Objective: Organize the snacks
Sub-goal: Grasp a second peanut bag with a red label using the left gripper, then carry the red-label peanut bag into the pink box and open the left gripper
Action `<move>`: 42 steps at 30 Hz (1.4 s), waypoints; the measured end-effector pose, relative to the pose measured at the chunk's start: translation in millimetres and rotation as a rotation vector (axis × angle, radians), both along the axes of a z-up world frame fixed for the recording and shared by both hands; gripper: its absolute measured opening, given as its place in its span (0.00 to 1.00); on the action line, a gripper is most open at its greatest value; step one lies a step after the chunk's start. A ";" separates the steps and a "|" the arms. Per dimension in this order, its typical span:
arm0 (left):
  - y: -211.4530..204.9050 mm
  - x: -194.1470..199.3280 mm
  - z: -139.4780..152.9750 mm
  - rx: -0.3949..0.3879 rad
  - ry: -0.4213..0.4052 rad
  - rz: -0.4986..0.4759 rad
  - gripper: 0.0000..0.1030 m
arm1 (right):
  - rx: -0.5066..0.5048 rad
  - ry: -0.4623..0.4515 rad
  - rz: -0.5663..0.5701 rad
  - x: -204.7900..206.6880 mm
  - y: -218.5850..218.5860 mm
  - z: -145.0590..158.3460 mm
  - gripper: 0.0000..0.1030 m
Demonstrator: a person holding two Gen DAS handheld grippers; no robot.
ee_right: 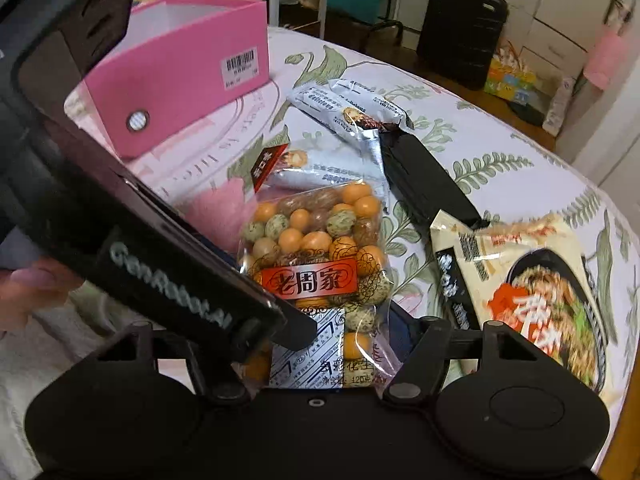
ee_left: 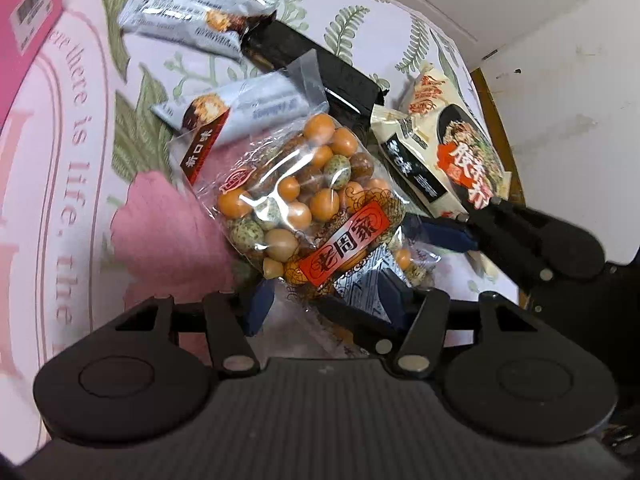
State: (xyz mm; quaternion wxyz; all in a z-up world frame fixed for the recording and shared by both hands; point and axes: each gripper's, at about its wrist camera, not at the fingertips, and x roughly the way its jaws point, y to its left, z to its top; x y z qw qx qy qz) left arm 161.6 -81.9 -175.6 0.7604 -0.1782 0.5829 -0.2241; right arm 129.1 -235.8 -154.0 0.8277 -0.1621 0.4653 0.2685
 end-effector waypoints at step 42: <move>260.3 -4.0 152.7 0.100 -0.289 0.311 0.54 | 0.195 -0.062 0.212 66.9 214.7 122.2 0.54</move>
